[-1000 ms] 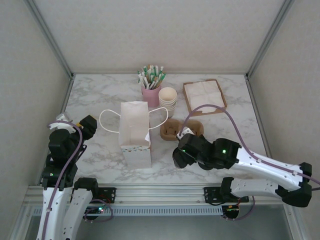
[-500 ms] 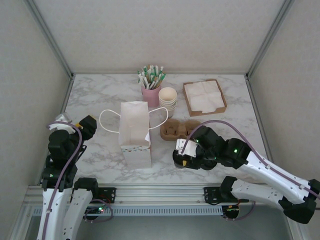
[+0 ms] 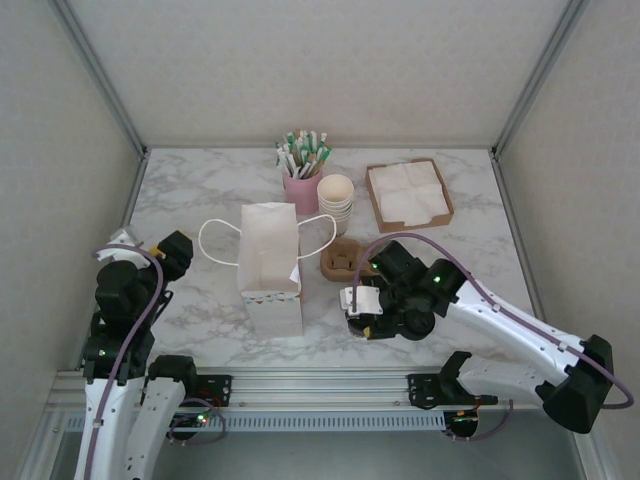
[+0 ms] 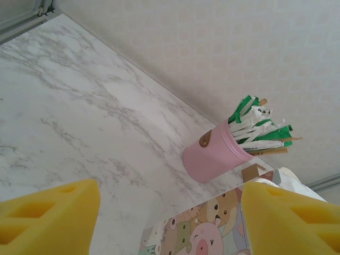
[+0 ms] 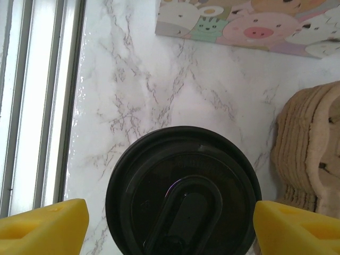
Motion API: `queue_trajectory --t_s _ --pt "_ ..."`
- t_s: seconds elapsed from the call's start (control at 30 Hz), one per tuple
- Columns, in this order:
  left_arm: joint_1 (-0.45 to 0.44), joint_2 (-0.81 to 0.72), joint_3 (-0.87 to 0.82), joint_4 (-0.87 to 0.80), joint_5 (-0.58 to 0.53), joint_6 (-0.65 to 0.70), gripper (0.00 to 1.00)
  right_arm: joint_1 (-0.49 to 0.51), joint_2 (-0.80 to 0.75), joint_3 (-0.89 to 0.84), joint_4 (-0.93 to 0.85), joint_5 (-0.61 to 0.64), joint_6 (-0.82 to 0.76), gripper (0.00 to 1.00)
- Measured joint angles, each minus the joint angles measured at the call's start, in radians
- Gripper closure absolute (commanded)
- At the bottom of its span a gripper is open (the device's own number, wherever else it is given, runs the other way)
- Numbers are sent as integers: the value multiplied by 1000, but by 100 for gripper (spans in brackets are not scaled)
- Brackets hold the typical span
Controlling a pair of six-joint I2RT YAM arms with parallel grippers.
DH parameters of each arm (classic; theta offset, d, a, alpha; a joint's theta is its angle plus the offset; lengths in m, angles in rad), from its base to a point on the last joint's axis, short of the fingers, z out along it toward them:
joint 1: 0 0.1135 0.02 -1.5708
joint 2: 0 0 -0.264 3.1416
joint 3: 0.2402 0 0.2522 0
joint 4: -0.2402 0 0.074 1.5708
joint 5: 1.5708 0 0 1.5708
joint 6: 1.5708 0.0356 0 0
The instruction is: Pack the takeout coffee
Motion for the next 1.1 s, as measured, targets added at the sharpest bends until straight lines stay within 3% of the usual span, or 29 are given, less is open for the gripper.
queue_trajectory --t_s 0.73,0.97,1.1 --pt "0 -5 0 0 0 0 30 -23 43 2 27 8 0 12" --pt "0 -5 0 0 0 0 30 -25 64 2 29 8 2 15" --pt "0 -5 0 0 0 0 30 -26 74 2 21 8 4 22"
